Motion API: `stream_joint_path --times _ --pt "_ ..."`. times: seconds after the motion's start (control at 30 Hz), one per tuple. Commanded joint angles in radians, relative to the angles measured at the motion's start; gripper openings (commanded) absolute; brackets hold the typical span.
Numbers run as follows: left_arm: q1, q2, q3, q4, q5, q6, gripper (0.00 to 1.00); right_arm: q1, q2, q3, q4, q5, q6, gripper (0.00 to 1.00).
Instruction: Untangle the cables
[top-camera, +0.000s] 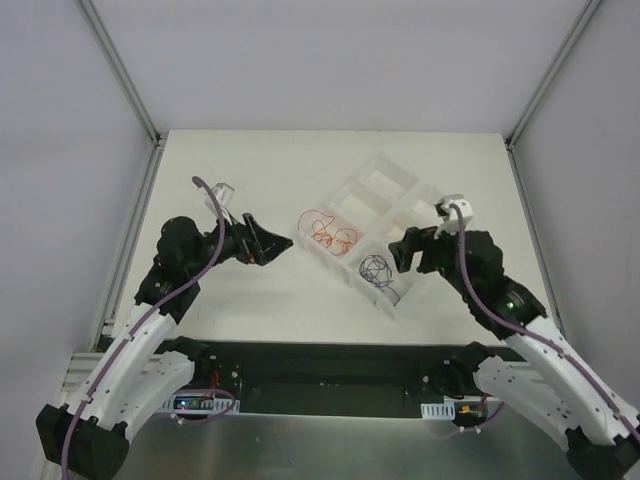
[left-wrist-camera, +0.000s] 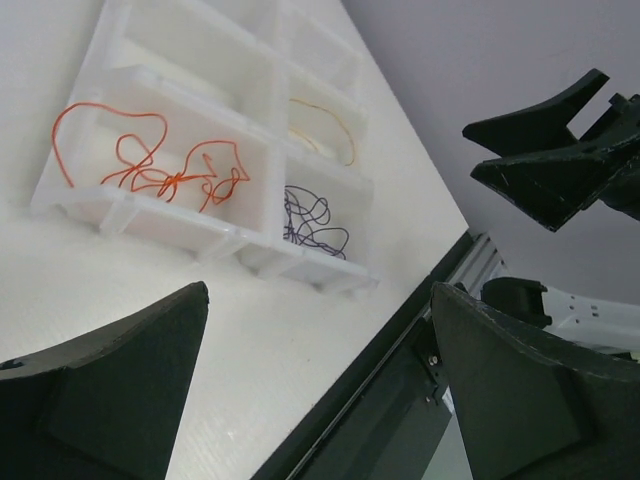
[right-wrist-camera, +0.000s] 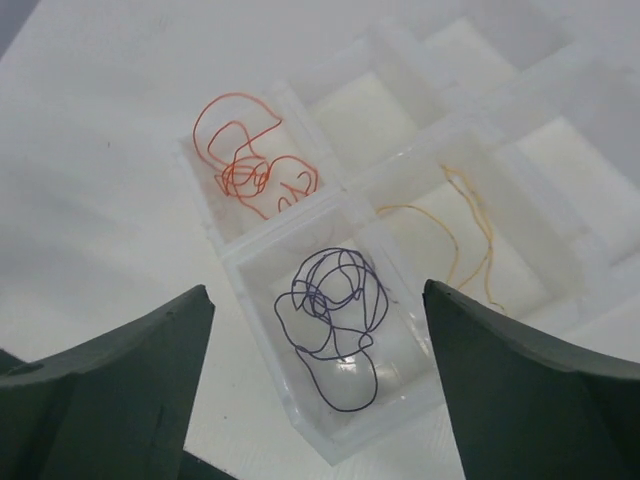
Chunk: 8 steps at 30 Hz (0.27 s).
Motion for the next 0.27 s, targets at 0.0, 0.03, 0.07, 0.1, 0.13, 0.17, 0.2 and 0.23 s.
stream_joint_path --times 0.0,0.03,0.07,0.1,0.13,0.17,0.2,0.23 --pt "-0.008 -0.075 -0.099 0.370 0.094 -0.055 0.93 0.002 -0.210 -0.103 0.075 0.201 -0.029 0.96" --pt "-0.015 -0.094 -0.125 0.427 0.084 -0.065 0.94 0.000 -0.261 -0.124 0.064 0.244 -0.023 0.98" --pt "-0.022 -0.106 -0.140 0.469 0.074 -0.068 0.94 0.000 -0.307 -0.146 0.055 0.281 -0.015 0.98" --pt "-0.027 -0.120 -0.150 0.492 0.068 -0.065 0.95 0.000 -0.345 -0.175 0.055 0.313 -0.011 0.98" --pt "-0.030 -0.132 -0.153 0.506 0.063 -0.059 0.95 0.000 -0.385 -0.192 0.049 0.340 -0.001 0.98" --pt "-0.031 -0.138 -0.151 0.512 0.060 -0.051 0.97 -0.001 -0.416 -0.206 0.038 0.361 -0.001 0.99" --pt "-0.031 -0.149 -0.148 0.514 0.055 -0.037 0.99 0.000 -0.453 -0.215 0.023 0.373 0.038 0.96" --pt "-0.033 -0.163 -0.145 0.514 0.049 -0.025 0.99 0.000 -0.491 -0.227 0.024 0.366 0.042 0.96"
